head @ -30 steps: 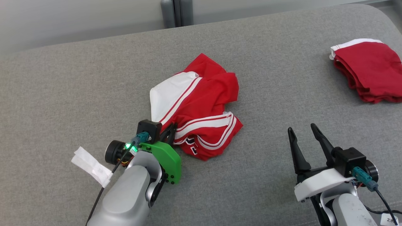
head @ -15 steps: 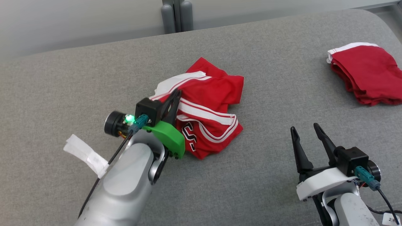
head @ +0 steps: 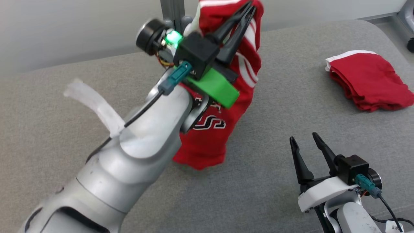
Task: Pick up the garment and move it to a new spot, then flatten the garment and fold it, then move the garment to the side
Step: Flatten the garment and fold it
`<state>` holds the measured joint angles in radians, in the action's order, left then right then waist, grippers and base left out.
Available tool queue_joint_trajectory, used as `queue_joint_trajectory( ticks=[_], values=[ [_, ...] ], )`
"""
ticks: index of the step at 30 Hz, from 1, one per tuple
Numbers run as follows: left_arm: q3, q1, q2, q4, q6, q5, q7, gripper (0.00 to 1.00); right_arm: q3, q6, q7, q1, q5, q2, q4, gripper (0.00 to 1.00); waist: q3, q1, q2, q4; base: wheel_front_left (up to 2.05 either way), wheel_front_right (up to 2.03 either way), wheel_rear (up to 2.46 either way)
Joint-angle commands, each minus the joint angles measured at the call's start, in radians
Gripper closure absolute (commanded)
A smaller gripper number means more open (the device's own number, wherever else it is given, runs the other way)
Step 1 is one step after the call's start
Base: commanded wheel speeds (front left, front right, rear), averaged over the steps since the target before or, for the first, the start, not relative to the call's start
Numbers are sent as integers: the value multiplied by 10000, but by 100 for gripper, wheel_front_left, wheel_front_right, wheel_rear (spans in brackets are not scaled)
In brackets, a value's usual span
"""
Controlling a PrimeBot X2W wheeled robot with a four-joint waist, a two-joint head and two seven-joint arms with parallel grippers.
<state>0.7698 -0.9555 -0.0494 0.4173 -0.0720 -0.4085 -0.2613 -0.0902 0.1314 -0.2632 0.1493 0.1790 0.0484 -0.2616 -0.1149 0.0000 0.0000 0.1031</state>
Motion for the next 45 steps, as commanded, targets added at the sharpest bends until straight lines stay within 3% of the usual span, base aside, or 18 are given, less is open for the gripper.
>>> queue_joint_trajectory(
  ticks=[1,7,10,15,21,26,33,34,36,45],
  values=[
    [93,-592,-26,-98,128,-245,-49,100,-59,-16,-19,39,91,40,-23,0,142,0,0,324,0,0,0],
    [-377,-2387,-35,164,455,-796,-43,100,130,-16,-19,-52,123,38,52,0,102,0,0,573,0,0,0],
    [-958,-2786,-521,315,375,-784,-42,100,338,-16,-19,-83,97,35,116,0,1,0,0,553,0,0,0],
    [-1345,-2118,-1446,1125,153,-1179,87,100,571,-16,-19,-142,71,37,220,0,-100,0,0,429,0,0,0],
    [-1158,-683,-2280,3261,-75,-1465,578,100,473,-16,-18,2,95,37,245,0,-350,0,0,276,0,0,0],
    [-1304,-19,-2531,4996,5,-1764,475,100,295,-16,-19,166,84,38,295,0,-650,0,0,322,0,0,0],
    [-1386,-110,-2568,6313,-17,-1799,196,100,292,-16,-19,223,-65,37,284,0,-919,0,0,417,0,0,0],
    [-1398,-172,-2544,6437,-31,-1797,141,77,295,-16,-19,230,-69,37,284,0,-943,0,0,419,0,0,0],
    [-1455,-255,-2481,6585,-43,-1834,77,0,297,-16,-19,232,-96,37,288,0,-967,0,0,414,0,0,0],
    [-1652,-218,-2162,6293,-393,-1998,-41,0,385,-16,-19,184,-161,35,271,0,-789,0,0,138,0,0,0]
  ],
)
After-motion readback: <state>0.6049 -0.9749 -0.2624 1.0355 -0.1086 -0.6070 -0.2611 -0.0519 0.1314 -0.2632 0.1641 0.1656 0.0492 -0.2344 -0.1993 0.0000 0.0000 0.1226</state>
